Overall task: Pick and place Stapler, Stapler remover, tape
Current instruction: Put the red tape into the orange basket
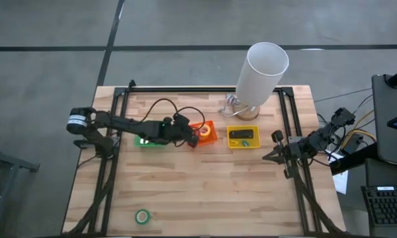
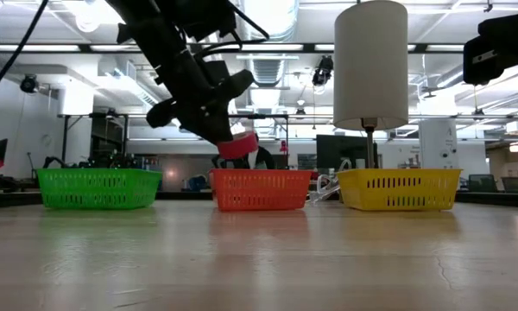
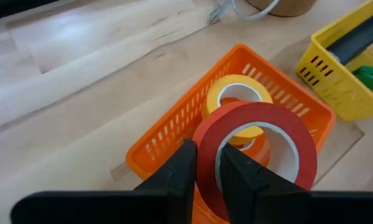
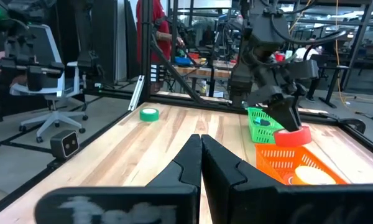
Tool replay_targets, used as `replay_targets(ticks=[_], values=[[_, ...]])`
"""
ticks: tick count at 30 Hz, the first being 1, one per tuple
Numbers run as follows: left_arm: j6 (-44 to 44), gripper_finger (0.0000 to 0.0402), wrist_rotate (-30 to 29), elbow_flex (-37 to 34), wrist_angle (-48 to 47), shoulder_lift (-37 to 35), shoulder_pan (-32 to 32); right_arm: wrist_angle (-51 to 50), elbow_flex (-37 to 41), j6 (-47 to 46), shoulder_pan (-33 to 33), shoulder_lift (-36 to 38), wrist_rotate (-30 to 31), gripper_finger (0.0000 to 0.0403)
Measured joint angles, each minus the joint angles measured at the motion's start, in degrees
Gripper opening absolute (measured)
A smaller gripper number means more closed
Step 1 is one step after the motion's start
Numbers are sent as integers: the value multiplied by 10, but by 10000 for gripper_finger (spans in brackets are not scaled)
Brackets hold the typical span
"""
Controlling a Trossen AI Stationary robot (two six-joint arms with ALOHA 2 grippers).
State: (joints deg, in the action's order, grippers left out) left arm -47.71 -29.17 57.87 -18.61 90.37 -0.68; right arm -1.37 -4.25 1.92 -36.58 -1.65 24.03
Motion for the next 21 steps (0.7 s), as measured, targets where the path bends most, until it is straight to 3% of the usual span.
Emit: replay_targets(ticks=[21], values=[[39,64,44,0,0,38,3,-1,0,0,0,0,0,8]])
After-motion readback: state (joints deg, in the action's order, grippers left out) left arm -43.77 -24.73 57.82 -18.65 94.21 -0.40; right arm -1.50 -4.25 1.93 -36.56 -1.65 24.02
